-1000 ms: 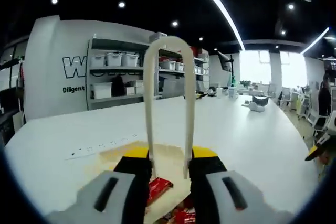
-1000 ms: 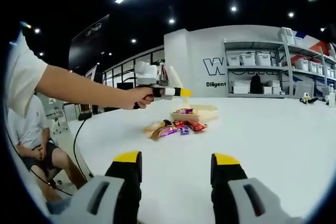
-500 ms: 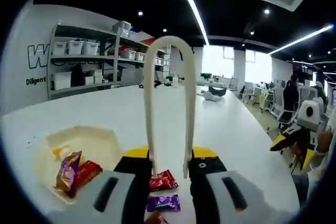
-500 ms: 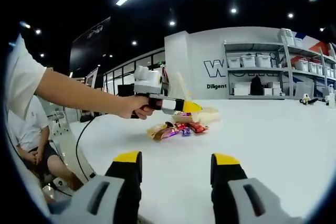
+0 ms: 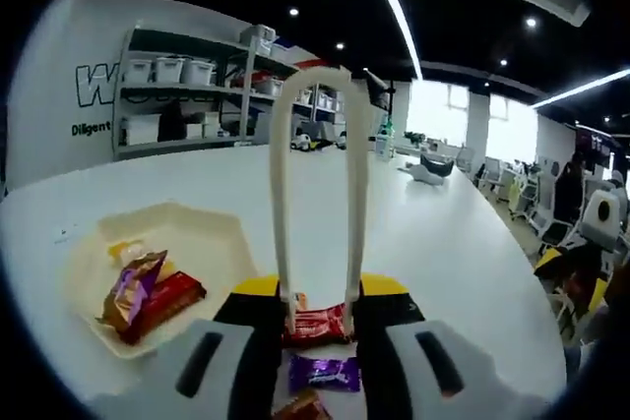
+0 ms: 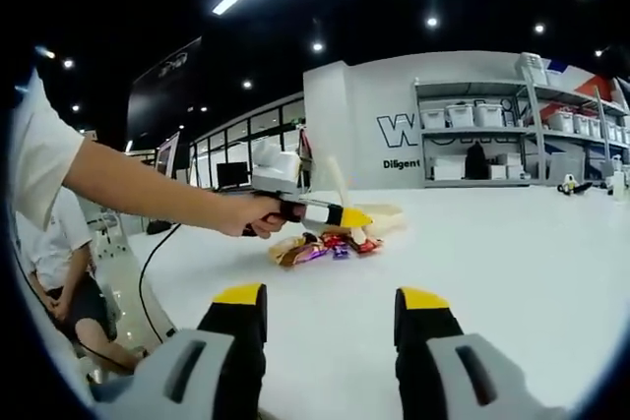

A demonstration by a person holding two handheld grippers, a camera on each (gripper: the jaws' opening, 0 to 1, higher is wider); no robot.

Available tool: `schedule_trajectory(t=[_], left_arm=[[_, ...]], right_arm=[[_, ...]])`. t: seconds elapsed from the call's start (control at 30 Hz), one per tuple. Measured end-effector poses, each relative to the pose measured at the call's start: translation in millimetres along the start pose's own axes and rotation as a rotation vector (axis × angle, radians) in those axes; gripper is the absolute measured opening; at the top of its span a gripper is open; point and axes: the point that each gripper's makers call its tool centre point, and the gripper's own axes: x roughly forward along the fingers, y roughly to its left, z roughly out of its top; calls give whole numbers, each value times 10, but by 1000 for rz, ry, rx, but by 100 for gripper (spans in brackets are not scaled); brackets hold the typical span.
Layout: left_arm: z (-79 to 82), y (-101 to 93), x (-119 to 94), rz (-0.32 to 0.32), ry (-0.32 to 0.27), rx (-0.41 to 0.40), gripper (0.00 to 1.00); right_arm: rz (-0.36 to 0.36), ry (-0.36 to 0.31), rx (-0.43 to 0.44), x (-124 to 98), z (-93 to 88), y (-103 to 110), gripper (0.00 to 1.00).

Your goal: Place the target food into the container with the food tongs after gripping and lifting it, then release it inside without dropping or visibly crushing the food.

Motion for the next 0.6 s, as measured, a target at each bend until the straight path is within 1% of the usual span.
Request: schedule_trajectory(t=[0.07, 0.13, 0.2, 0.27, 0.3, 0.33, 0.43, 0.47, 0.5, 0.53, 0.6], left_arm=[[-5, -27, 2, -5, 1, -31, 26], [-8, -44, 0, 4, 6, -41, 26], [-24, -104, -7, 3, 14, -25, 26], [-43, -182, -18, -4, 18, -28, 26], [-59, -267, -25, -26, 22, -58, 26], [-76, -347, -31, -45, 27, -68, 26], [-83, -429, -38, -48, 39, -33, 26], [-43, -496, -47, -68, 33, 1, 26], [-7, -511, -53, -72, 23, 21, 26], [51, -493, -58, -70, 8, 51, 26], [72, -458, -61, -78, 22, 64, 26]], right_arm=[[3, 0, 1, 2, 1, 12, 49], [3, 1, -2, 0, 3, 17, 49], [4, 1, -4, -7, 3, 21, 49], [3, -1, -2, -19, 9, 23, 49], [3, -2, -2, -26, 9, 21, 49], [2, -4, -2, -31, 12, 21, 49], [-3, -8, -1, -41, 21, 18, 49], [-6, -13, 1, -52, 30, 13, 49], [-5, -13, 2, -53, 30, 13, 49], [-7, -13, 3, -57, 32, 13, 49], [-8, -15, 1, -63, 37, 15, 49]])
